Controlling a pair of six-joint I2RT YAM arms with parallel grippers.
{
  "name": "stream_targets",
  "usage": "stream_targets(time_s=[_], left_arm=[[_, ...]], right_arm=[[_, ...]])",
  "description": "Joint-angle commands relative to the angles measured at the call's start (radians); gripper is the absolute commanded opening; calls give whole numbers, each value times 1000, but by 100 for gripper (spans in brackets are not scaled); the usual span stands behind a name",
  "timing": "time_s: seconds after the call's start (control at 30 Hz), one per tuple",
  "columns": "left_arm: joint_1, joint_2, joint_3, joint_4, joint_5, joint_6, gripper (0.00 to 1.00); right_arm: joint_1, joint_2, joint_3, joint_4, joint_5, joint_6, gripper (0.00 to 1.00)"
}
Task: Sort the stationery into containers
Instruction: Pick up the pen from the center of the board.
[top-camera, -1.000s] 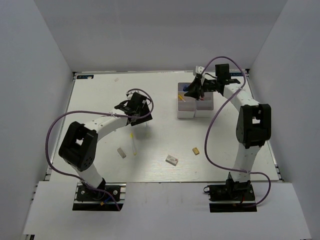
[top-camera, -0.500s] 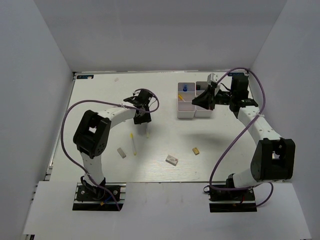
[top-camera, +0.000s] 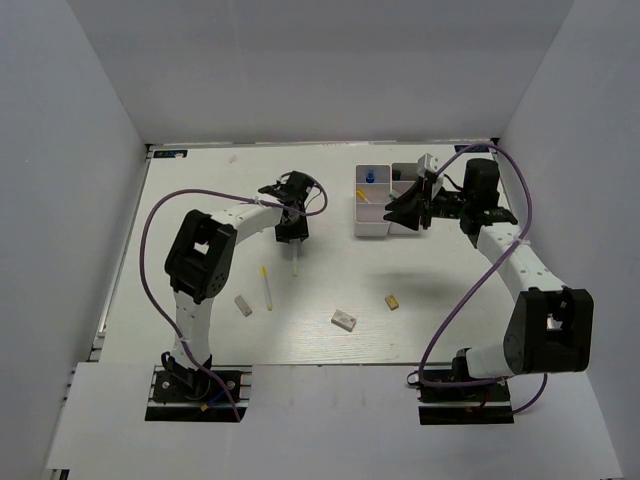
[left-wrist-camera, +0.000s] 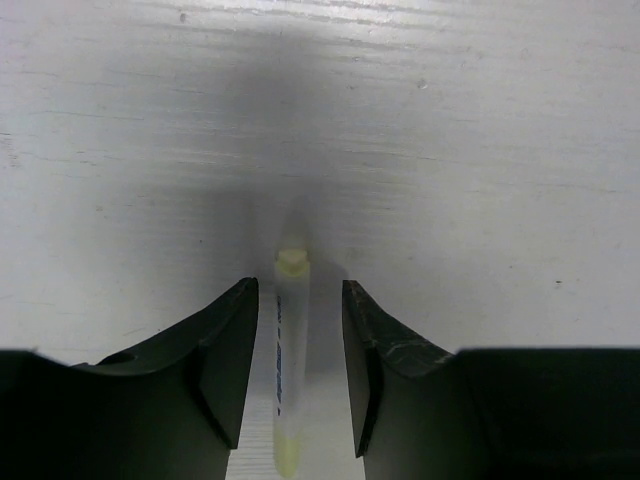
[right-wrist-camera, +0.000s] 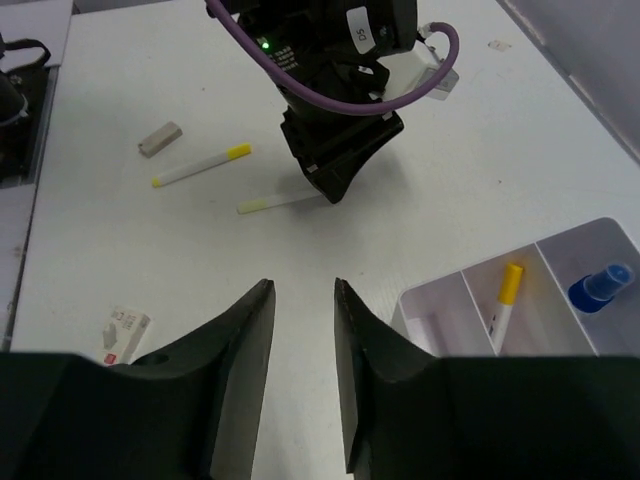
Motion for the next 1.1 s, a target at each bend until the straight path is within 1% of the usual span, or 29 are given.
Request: stream_targets(time_s=[0.0,0.03,0.07,0.1,0.13,0.17,0.27,0.3,0.33,0.4,0.43,0.53,0.57,0.6,0.67,0.73,0.77,0.8,0.83,0.87,0.9,0.93,0.97,1.0,1.03,1.07], left_arm=[[5,14,36,-44,9,15,49],[5,14,36,-44,9,15,48],[5,14,27,-44,9,15,46],[5,14,26,-44,9,15,46],[5,14,26,-44,9,15,46],[5,14,17,-44,9,15,46],[5,14,17,-33,27,24,38],[5,14,17,-33,38,24,35],[5,14,17,-22,38,24,29],[5,14,8,-22,61,33,22],[5,14,8,-10,79,33,17],[5,-26,-3,17,128,33,12],[5,-38,-15,48,148,56,7],[5,-76,-33,100,194,68,7],[5,-123,-43,160,242,109,3],[5,-170,-56,218,324,134,3],[-4,-211,-56,282,360,156,3],[-5,-230,-66,316,436,156,3],[-5,-244,-66,350,469,165,3],[-5,-256,-66,428,530,165,1],[-5,-265,-66,468,545,165,0],[-15,-275,-66,507,546,151,0],[-15,-275,-66,546,546,141,0],[-15,-275,-66,633,546,119,0],[-15,-261,-66,684,546,104,0],[-15,-250,-66,740,546,90,0]], right_arm=[[-1,-33,-15,38,-27,21,38],[-2,-35,-18,35,-27,23,51],[-5,-41,-19,24,-25,21,71],[-5,-46,-18,21,-23,20,80],[-5,-47,-21,15,-22,20,90],[-8,-52,-24,10,-20,21,90],[-10,-52,-24,6,-7,33,90],[-11,-53,-23,6,-1,64,90],[-11,-53,-21,6,19,76,90],[-11,-53,-21,15,79,134,90],[-14,-52,-19,13,84,145,90],[-27,-53,-24,12,93,185,90],[-31,-55,-30,12,89,193,90],[-34,-59,-30,9,84,195,90],[-42,-72,-36,6,102,195,90],[-54,-86,-47,16,116,198,90],[-54,-93,-50,19,124,201,90],[-62,-95,-56,22,125,202,88],[-68,-104,-59,32,133,213,84],[-70,-103,-59,42,135,227,80],[-68,-102,-64,59,138,250,72],[-97,-102,-62,73,151,262,42],[-100,-102,-61,87,157,295,25],[-109,-104,-61,93,167,300,4],[-112,-109,-61,95,206,311,0],[-119,-109,-61,99,216,317,0]])
